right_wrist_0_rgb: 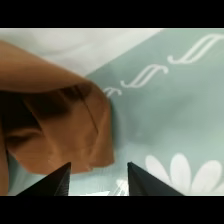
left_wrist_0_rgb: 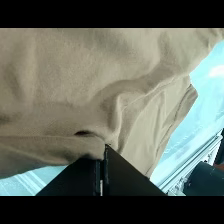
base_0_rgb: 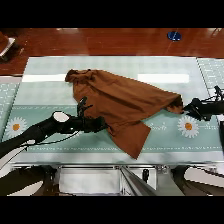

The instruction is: Fold the shirts.

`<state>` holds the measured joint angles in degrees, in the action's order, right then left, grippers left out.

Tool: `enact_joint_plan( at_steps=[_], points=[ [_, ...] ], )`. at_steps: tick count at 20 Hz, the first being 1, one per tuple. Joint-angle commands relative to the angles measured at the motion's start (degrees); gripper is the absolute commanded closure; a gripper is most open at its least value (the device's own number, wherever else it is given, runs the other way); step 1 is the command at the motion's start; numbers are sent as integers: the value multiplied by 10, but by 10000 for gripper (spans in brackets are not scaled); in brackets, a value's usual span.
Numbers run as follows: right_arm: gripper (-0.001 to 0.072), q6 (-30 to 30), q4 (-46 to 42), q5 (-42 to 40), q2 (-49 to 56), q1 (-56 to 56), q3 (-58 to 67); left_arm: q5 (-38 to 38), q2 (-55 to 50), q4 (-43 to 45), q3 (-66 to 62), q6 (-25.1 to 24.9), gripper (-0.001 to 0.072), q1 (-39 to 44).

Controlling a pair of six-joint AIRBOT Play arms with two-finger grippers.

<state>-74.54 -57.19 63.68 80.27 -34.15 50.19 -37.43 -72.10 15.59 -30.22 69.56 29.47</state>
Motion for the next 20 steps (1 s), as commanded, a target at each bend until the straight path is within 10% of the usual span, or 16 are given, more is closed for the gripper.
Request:
enact_joint_plan(
  at_steps=[1,9,11,12,20],
  points=[
    [305,21,28,7,39,0,12,-1,0,0,-1,-1,693,-1],
    [322,29,57,-20,69,23,20,-1,0,0,-1,2,693,0],
    [494,28,57,-19,81,47,30,-3,0,-4,-1,2,693,0],
    [695,32,57,-14,81,59,40,-5,0,-7,-1,1,693,-1],
    [693,-26,58,57,-18,118,295,-75,106,-24,-192,-31,693,-235]
  ],
)
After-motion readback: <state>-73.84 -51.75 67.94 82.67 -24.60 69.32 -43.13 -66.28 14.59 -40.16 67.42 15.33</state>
